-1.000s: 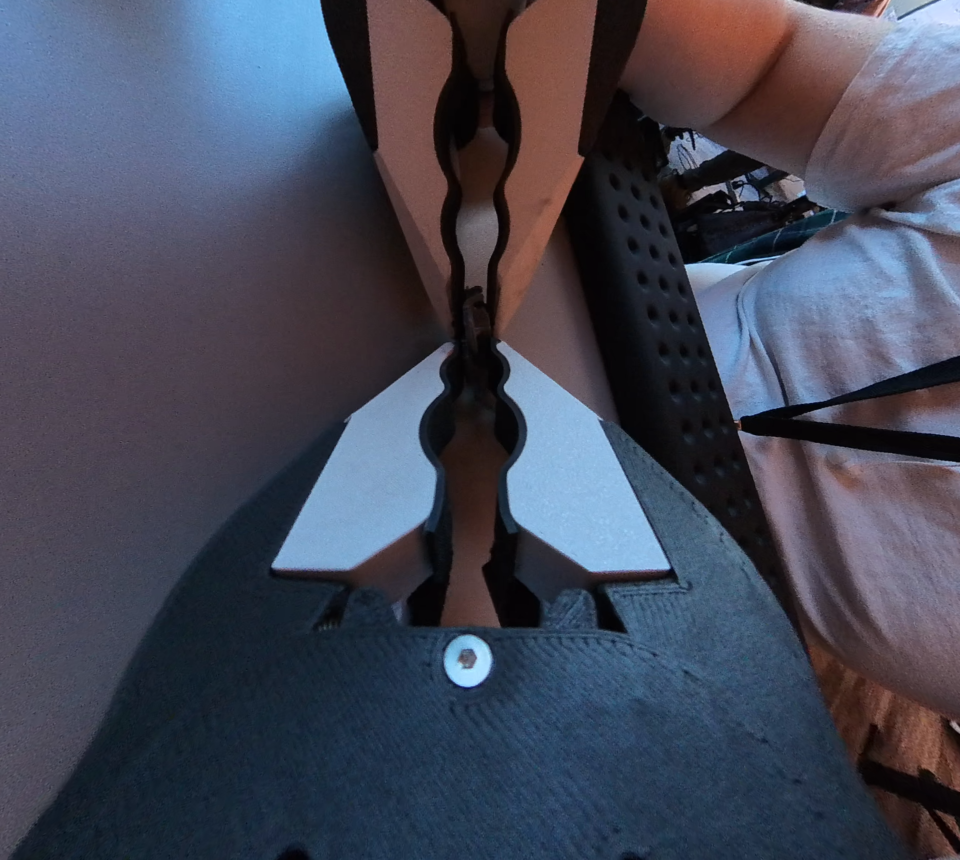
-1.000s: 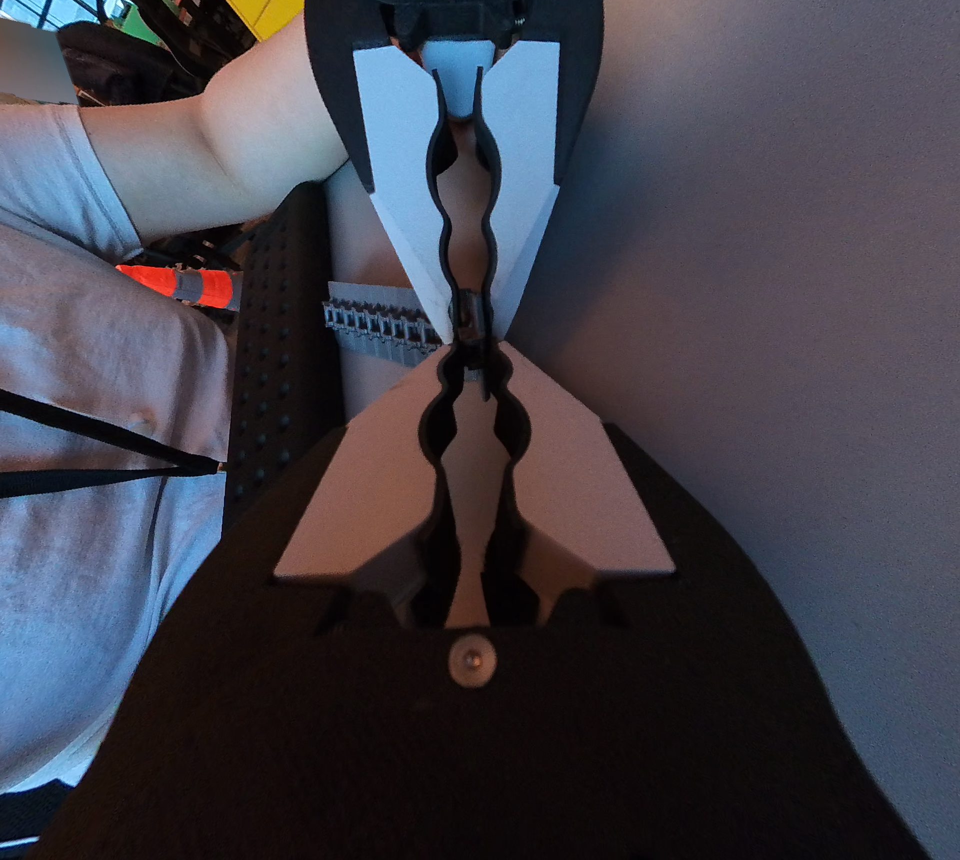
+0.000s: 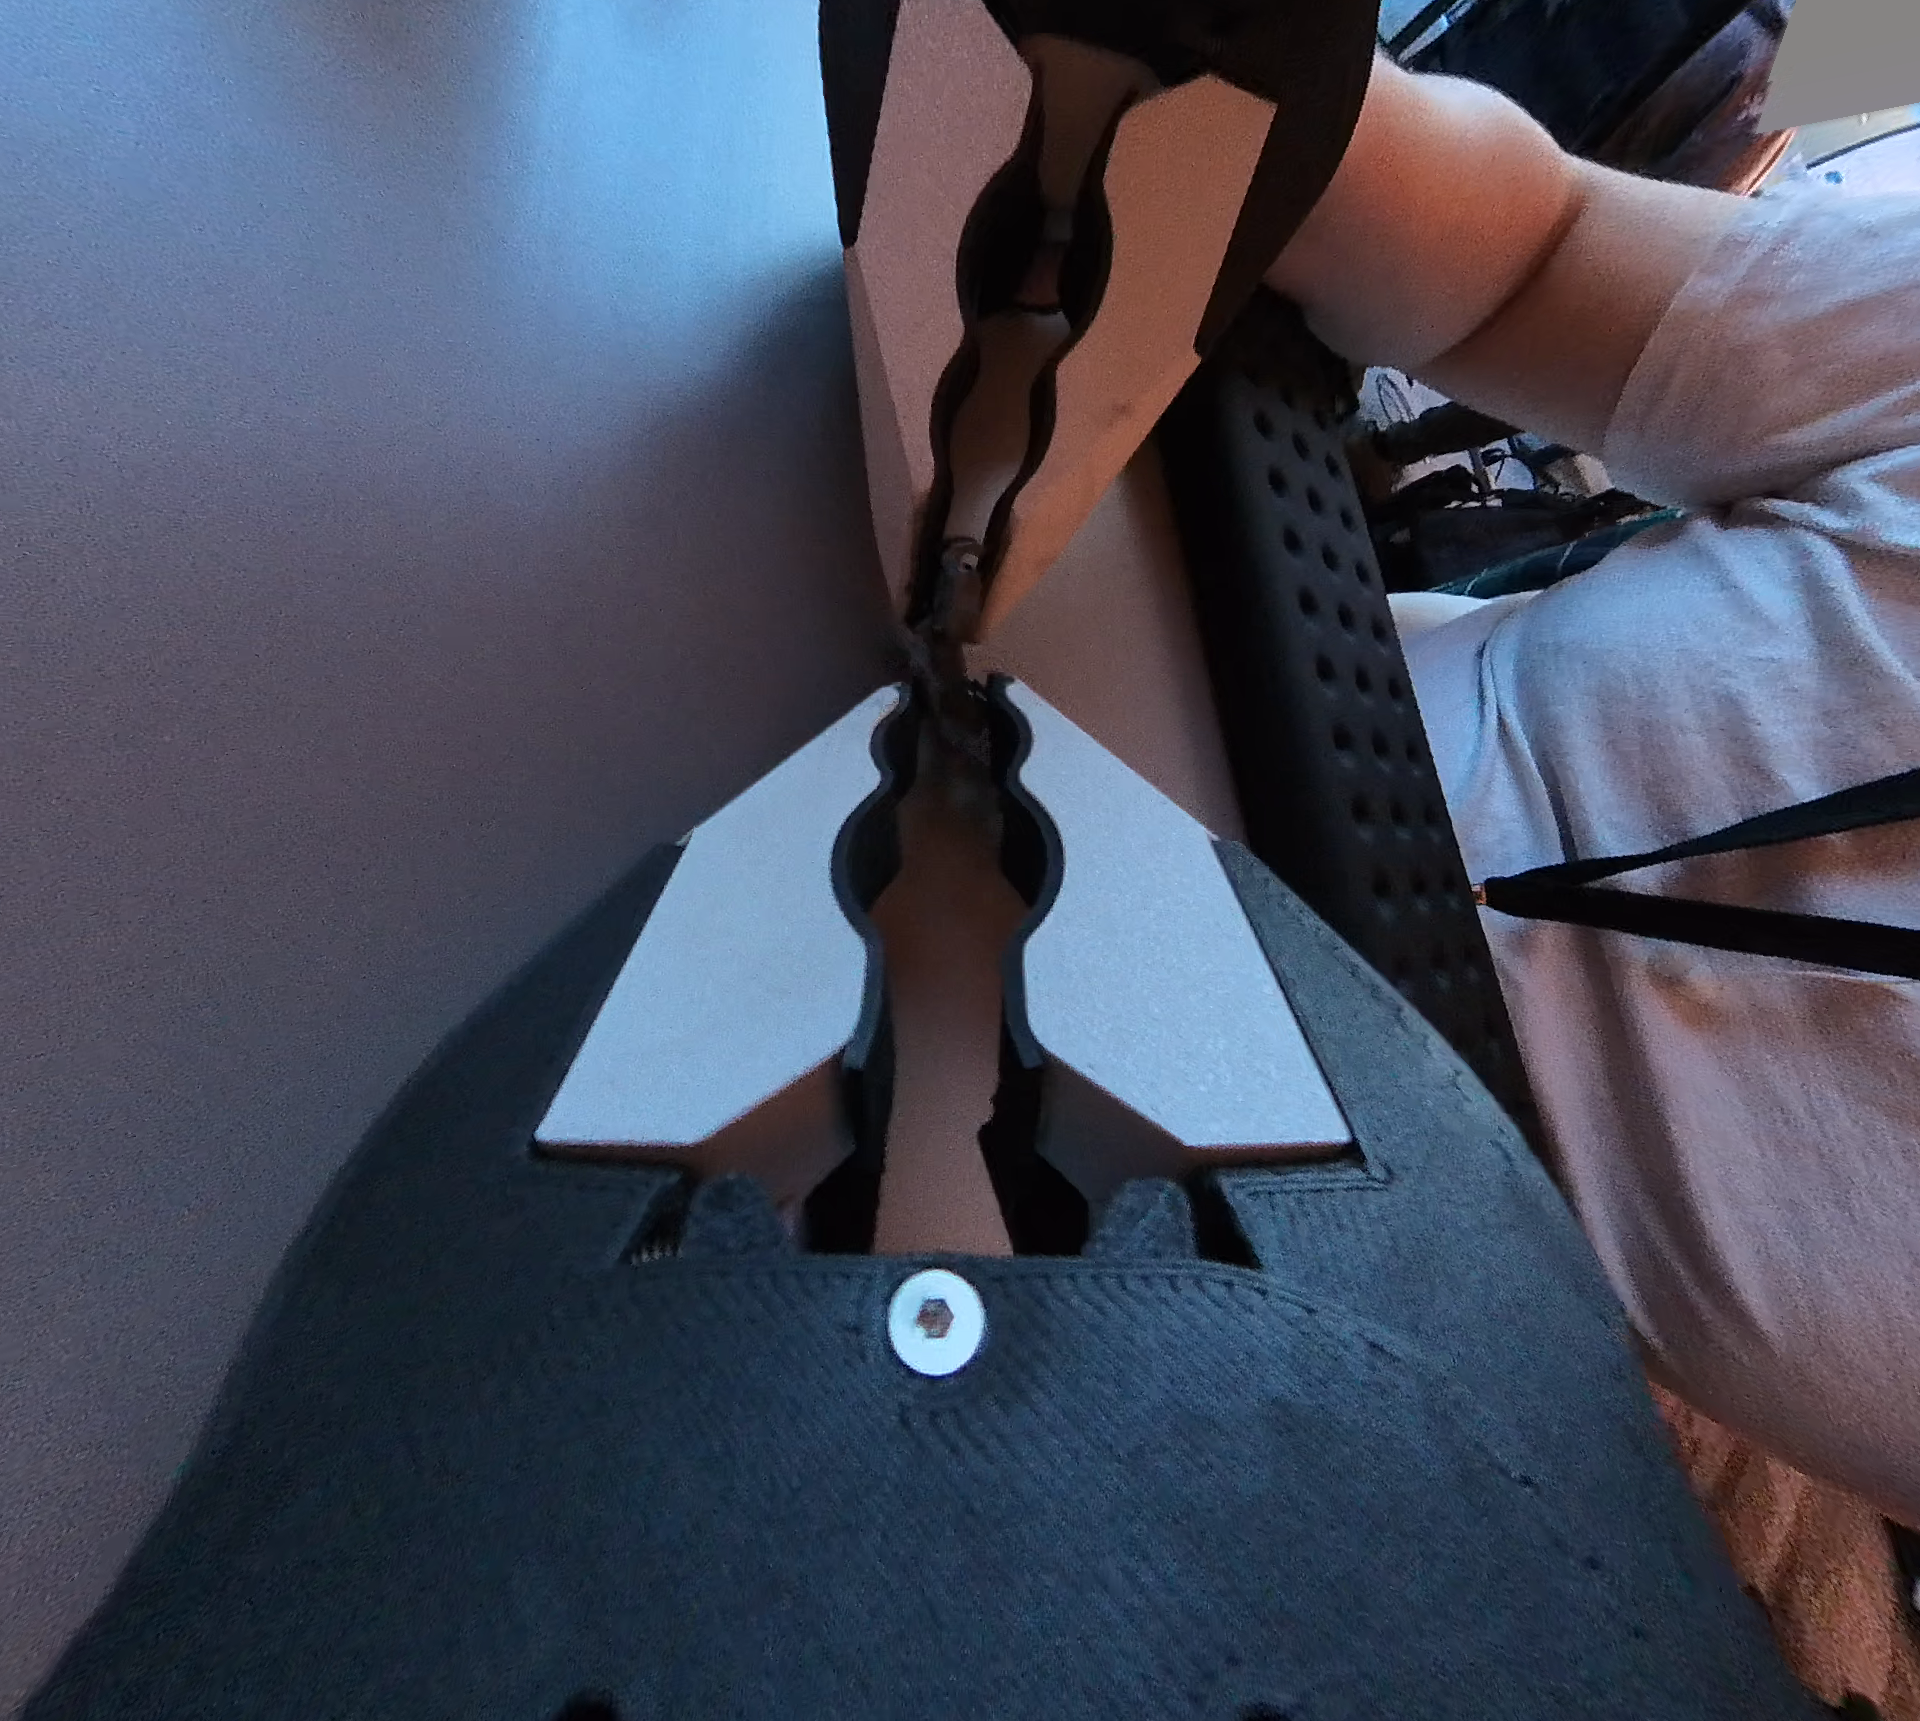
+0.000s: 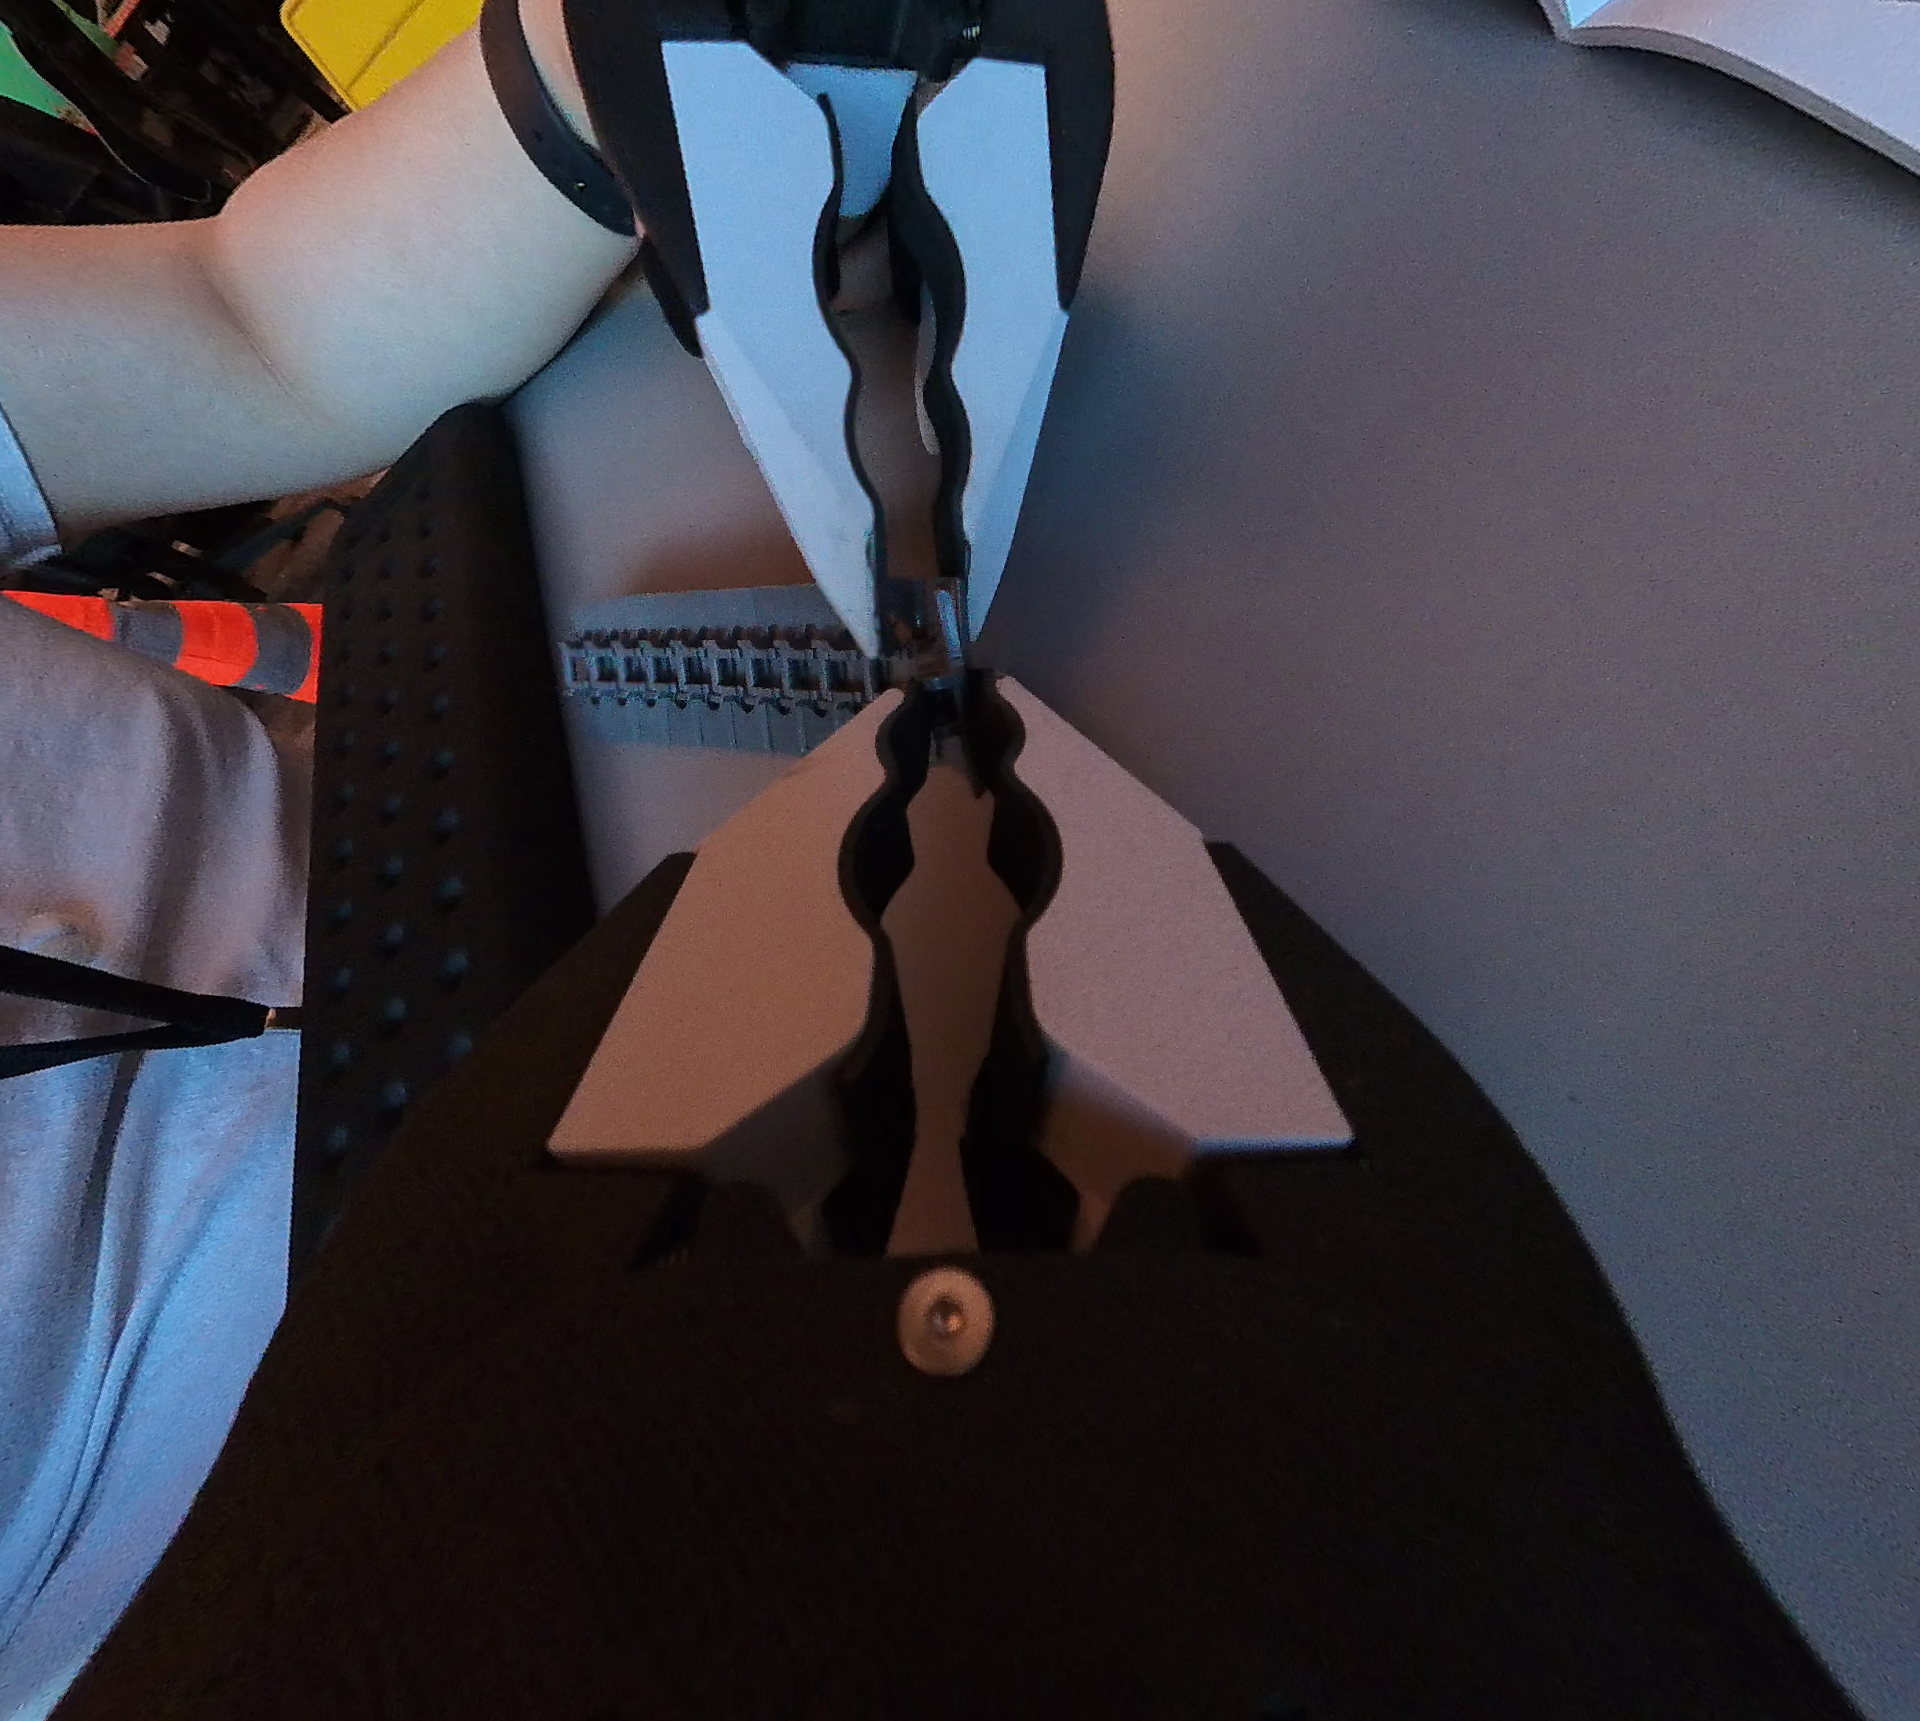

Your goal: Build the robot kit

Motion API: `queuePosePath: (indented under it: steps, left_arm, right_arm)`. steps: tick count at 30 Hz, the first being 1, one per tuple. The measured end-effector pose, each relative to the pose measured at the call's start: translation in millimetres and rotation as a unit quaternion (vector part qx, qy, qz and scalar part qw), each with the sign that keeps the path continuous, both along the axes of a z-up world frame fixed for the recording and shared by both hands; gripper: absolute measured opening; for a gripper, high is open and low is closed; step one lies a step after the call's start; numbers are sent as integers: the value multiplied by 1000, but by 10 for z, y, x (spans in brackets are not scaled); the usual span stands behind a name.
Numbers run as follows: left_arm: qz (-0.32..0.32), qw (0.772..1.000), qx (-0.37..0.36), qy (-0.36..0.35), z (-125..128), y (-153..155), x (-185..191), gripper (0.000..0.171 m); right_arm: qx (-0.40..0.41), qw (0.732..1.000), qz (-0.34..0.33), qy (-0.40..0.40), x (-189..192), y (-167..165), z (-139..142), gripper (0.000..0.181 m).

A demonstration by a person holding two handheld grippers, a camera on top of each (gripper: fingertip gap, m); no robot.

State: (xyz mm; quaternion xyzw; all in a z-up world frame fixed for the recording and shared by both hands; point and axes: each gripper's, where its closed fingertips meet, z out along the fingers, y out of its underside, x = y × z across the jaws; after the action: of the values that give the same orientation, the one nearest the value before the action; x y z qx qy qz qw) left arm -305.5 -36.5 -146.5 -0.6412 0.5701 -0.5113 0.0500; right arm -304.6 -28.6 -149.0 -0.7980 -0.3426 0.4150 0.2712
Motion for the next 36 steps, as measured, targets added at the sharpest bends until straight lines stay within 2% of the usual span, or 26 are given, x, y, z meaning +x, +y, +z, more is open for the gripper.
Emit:
queuePosePath:
  steps: [8, 11, 12, 13, 21, 27, 36]
  left_arm:
    - [25, 996, -77, 32, -9, 1, -1, 8]
    - [22, 992, -115, 34, 40, -47, -7, 22]
    - [28, 992, -120, 39, 23, -37, -8, 18]
    - [31, 991, -121, 44, 4, -32, -13, 13]
    - [28, 996, -64, 53, -43, -59, -19, 11]
    - [53, 993, -96, 38, -20, 11, 57, 7]
    - [63, 994, -77, 35, -26, 39, 69, 7]
  right_arm:
    - [8, 1000, -2, -9, 5, -2, -13, 7]
    - [19, 1000, -4, -21, 8, -5, -23, 7]
    - [25, 999, -5, -26, 8, -3, -26, 7]
    - [31, 999, -5, -32, 4, -5, -29, 7]
    - [61, 997, -5, -57, 16, -24, -41, 7]
    - [47, 997, -8, -66, 20, -10, -38, 7]
    - [62, 993, -45, -84, 33, 34, -28, 7]
